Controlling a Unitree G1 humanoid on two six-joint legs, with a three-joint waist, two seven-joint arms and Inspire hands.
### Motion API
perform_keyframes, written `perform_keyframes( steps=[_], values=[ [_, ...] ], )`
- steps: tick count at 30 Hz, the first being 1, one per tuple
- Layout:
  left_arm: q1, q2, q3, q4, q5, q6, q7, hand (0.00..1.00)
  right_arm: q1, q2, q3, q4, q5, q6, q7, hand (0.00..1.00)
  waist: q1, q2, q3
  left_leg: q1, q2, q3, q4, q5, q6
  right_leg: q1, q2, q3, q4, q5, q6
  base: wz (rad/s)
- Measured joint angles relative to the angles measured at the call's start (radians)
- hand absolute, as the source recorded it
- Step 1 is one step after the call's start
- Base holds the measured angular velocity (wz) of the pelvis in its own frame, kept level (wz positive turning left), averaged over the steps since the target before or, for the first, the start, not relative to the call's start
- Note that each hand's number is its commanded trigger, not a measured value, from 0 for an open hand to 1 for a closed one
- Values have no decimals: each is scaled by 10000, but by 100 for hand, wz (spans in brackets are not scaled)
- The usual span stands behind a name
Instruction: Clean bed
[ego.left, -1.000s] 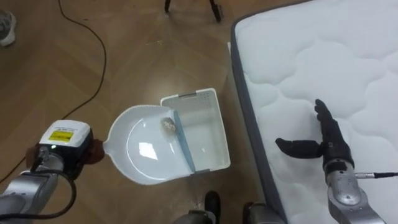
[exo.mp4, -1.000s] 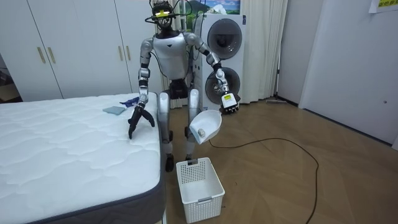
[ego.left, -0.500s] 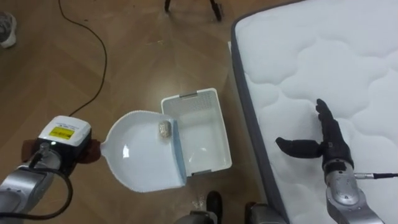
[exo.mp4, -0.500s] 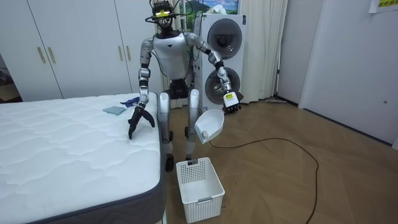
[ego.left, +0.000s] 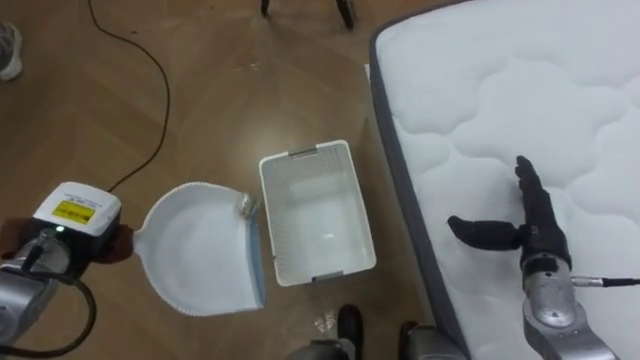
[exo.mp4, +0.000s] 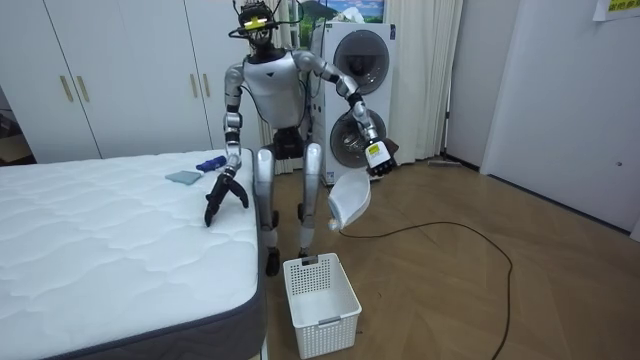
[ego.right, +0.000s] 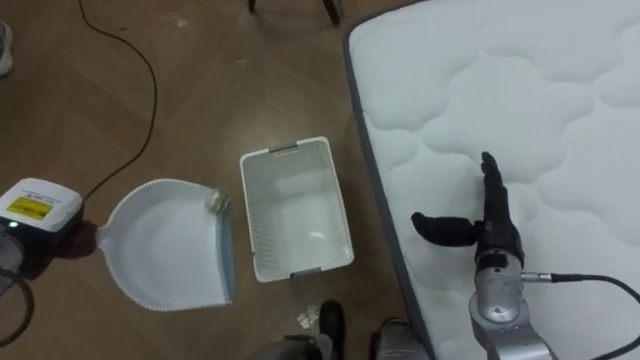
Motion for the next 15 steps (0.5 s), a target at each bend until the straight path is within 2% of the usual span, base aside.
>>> perform_keyframes(
  steps=[2,7,15],
  values=[
    [12,6,1,102,5,35,-1,100,-142,5,-4,-3,-6,-82,-57,0,-23,202,-7,-9,-8,93,-77,4,15,-105,-13,111,41,-6,11,-13],
    [23,11,1,429,0,69,3,100,-209,16,11,-22,-15,-165,-41,0,-28,297,-20,22,16,351,-114,24,16,-270,-16,341,205,-17,1,-13],
    [364,9,1,435,-9,90,-12,100,-273,72,13,-18,-326,-163,-172,0,-31,301,-23,181,8,574,-240,62,31,-318,20,668,341,-83,34,-6]
  ],
)
